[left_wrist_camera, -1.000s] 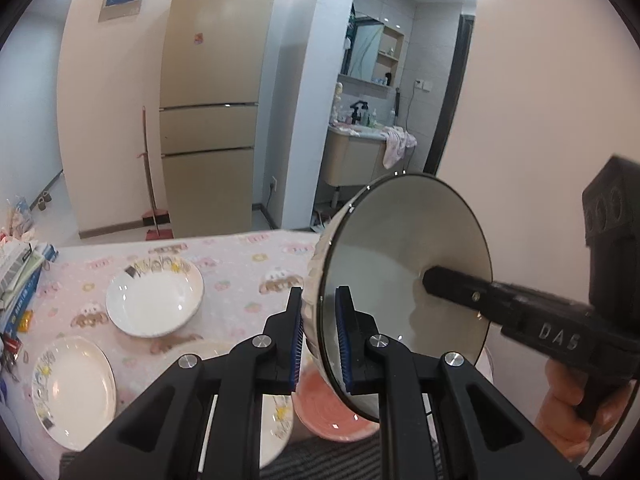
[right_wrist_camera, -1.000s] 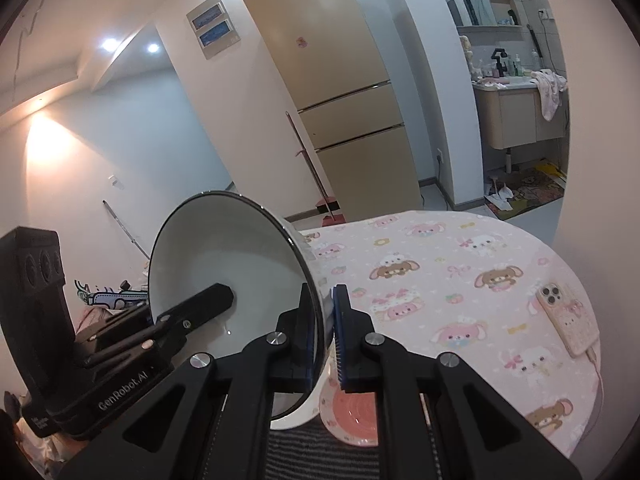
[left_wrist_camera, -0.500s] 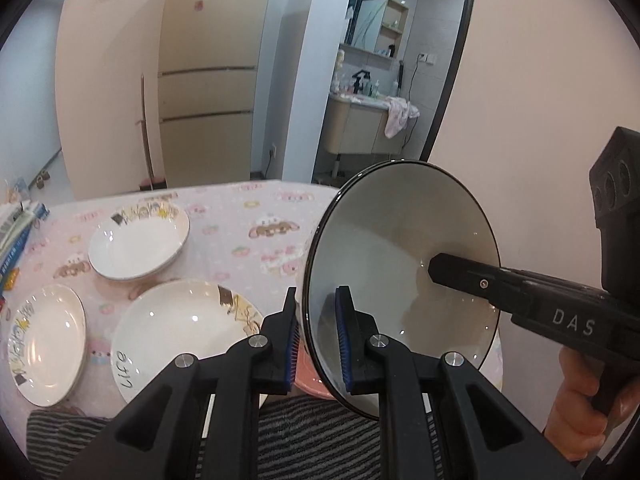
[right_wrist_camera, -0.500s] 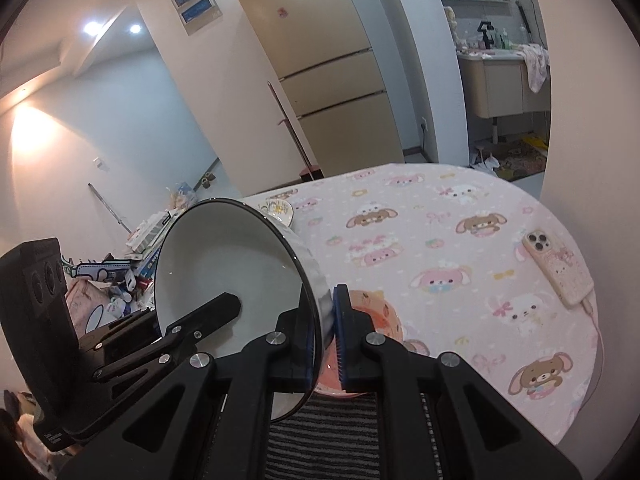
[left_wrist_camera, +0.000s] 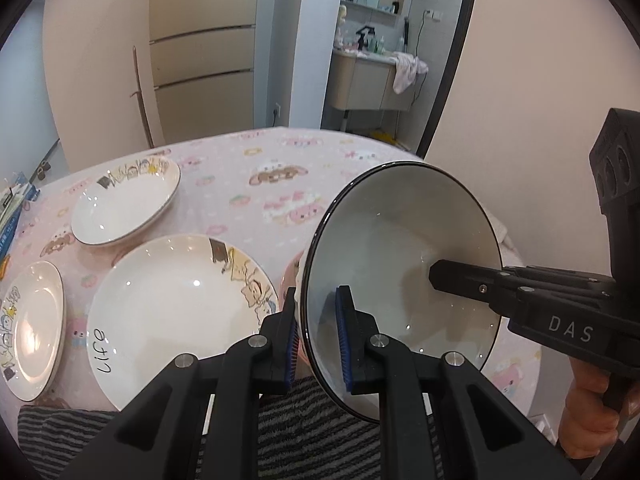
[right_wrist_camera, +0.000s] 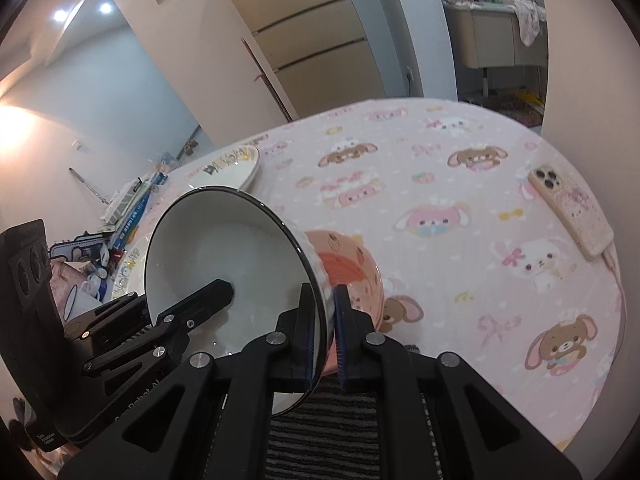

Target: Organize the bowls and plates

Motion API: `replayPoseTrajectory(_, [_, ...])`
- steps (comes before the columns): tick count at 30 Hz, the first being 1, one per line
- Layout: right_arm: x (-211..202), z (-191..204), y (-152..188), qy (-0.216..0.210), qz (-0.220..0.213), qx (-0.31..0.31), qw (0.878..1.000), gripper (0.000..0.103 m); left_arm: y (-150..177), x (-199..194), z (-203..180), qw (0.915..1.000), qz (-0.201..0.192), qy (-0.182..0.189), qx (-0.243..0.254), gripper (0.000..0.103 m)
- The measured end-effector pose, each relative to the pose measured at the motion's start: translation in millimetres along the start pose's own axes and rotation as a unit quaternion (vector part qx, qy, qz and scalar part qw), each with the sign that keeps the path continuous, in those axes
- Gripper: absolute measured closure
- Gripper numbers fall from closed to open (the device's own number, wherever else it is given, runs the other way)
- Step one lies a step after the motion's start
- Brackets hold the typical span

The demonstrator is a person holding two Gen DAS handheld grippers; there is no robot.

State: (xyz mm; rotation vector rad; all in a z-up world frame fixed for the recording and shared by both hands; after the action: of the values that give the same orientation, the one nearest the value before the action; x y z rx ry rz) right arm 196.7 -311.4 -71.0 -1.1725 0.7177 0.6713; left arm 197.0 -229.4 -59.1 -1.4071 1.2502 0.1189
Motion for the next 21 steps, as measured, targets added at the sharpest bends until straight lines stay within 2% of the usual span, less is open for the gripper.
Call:
replayPoseTrajectory(6, [20,-2,5,0.003,0.017,0.003,1.0,0.094,9,13,6,0.9998,0.012,-0.014,0.007,0.086])
replayPoseTrajectory(12, [27,0,0,0.025,0.002,-0.012,1.0,0.094,12,25,12,0.9995,0.018,-0.022,0.014,0.083])
replayPoseTrajectory(21, [34,0,-1,0.043,-0.024,-0.03,0.998,0.092,10,30,10,0.9965,0.007,-0.06,0.057,0.083])
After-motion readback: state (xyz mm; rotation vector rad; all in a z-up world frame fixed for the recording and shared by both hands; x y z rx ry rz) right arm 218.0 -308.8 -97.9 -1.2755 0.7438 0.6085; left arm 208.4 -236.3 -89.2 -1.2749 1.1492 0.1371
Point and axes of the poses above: each gripper's, at about its wrist camera, not at the fingertips, and x roughly the way its jaws point, z to its left, y to its underside, the point moved 10 cm from there along x, roughly the way its jaws point, and after that the axes turned 14 degrees about y, right-handed, at the moved point
